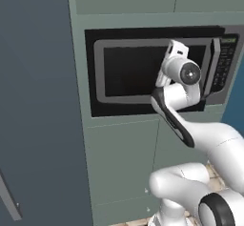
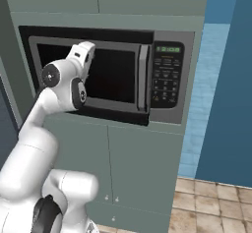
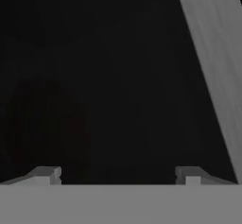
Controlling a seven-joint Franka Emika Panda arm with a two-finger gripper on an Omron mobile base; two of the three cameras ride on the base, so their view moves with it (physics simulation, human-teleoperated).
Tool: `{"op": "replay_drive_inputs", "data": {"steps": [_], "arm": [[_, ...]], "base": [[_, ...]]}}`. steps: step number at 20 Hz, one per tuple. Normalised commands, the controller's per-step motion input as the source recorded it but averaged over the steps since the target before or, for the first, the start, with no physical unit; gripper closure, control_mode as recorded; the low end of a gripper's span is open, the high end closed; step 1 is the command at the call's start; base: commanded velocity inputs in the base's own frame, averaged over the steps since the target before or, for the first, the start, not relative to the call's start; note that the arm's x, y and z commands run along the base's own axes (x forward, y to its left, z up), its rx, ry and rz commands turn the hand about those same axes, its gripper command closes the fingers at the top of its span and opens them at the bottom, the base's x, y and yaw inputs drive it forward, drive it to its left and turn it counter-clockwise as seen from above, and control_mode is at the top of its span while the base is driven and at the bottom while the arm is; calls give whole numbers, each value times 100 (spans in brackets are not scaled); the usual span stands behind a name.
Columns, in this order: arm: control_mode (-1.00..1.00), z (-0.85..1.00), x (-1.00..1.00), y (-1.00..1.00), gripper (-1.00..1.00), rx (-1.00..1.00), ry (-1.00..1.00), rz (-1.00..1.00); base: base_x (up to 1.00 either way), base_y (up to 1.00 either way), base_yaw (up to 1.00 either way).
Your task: Remove the peach from the bowl and place it on the small plate. Then place the bowl with only the chicken drumstick in the microwave, close the door, and press the start button to microwave the chicken drumstick.
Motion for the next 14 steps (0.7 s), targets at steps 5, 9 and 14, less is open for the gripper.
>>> {"op": "replay_drive_inputs", "data": {"steps": [5, 9, 14], "arm": [[-100, 4, 55, 0, -100, 0, 0, 1], [-100, 0, 44, 0, -100, 0, 0, 2], [-100, 0, -34, -24, -100, 2, 1, 2]], "base": [[0, 0, 0], [0, 0, 0], [0, 0, 0]]}}
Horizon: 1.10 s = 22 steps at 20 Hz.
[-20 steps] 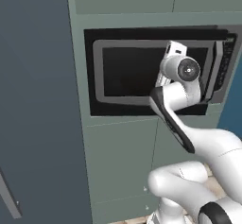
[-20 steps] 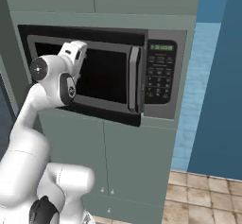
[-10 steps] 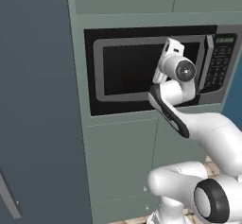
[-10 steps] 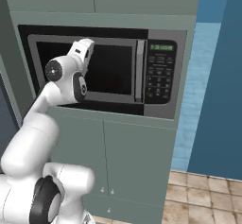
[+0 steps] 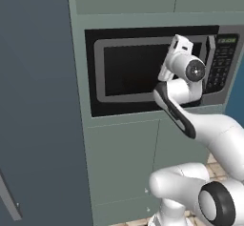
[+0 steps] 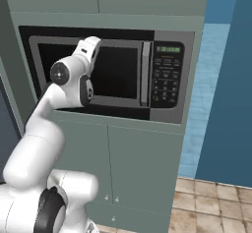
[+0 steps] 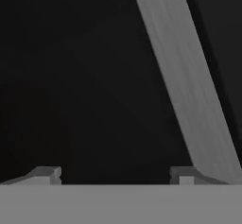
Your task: Remove the peach from the bowl and place it on the small plate. Then place the bowl with only the chicken drumstick in the microwave, close the door, and press the start button to microwave the chicken drumstick.
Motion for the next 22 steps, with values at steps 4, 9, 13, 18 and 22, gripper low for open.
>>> {"op": "replay_drive_inputs", "data": {"steps": [4, 9, 13, 18, 22], "arm": [[-100, 4, -89, -61, -100, 11, 7, 0], [-100, 25, -68, -97, -100, 10, 7, 0], [-100, 5, -59, -100, -100, 2, 13, 0], [-100, -35, -51, -99, -100, 1, 13, 0], [-100, -80, -1, -47, -100, 7, -4, 0]], "base": [[0, 0, 0], [0, 0, 0], [0, 0, 0], [0, 0, 0], [0, 0, 0]]}}
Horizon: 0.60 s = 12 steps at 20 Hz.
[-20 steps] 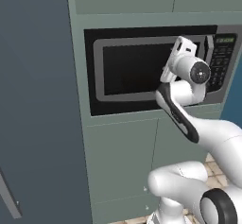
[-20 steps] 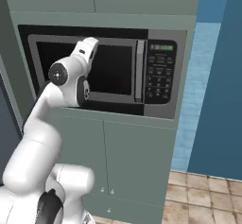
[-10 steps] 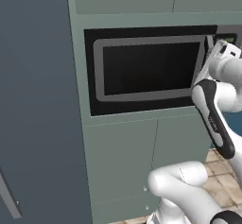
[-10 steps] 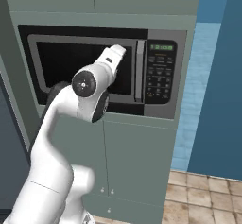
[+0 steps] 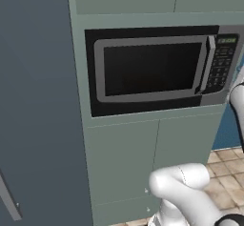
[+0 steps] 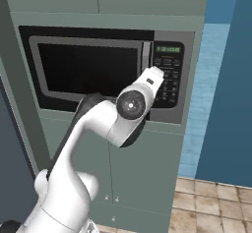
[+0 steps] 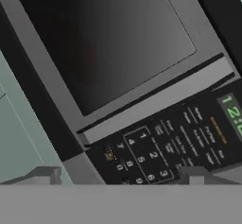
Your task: Remove the peach from the bowl and place it on the small plate. Then place the bowl with only the chicken drumstick in the microwave, close the door, and press the start button to microwave the chicken drumstick.
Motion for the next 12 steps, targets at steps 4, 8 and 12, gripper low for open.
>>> {"op": "replay_drive_inputs", "data": {"steps": [4, 8, 12], "arm": [[-100, -74, 0, -29, -100, 11, -6, 4], [-100, -47, 16, -3, -100, 4, 0, 14], [-100, -19, 12, -16, -100, 6, -8, 17]], "base": [[0, 0, 0], [0, 0, 0], [0, 0, 0]]}}
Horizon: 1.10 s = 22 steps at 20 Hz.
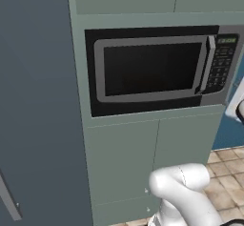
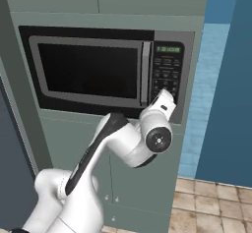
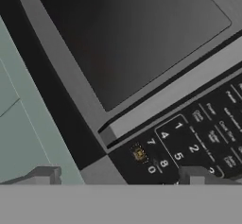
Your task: Remove the peach from the bowl and place it on the small plate. Then place the bowl with only the chicken drumstick in the microwave, close the door, and press the start button to microwave the chicken drumstick.
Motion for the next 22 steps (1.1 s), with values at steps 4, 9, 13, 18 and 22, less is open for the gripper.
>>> {"op": "replay_drive_inputs", "data": {"steps": [4, 9, 13, 18, 22], "arm": [[-100, -10, 9, -36, -100, 8, -7, 9], [-100, -21, 37, -8, -100, 8, -1, 5], [-100, -31, 44, -8, -100, 8, 0, 5], [-100, -26, 42, -19, -100, 10, 0, 5], [-100, -13, 40, -39, -100, 11, -1, 3]], "base": [[0, 0, 0], [0, 0, 0], [0, 0, 0], [0, 0, 0], [0, 0, 0]]}}
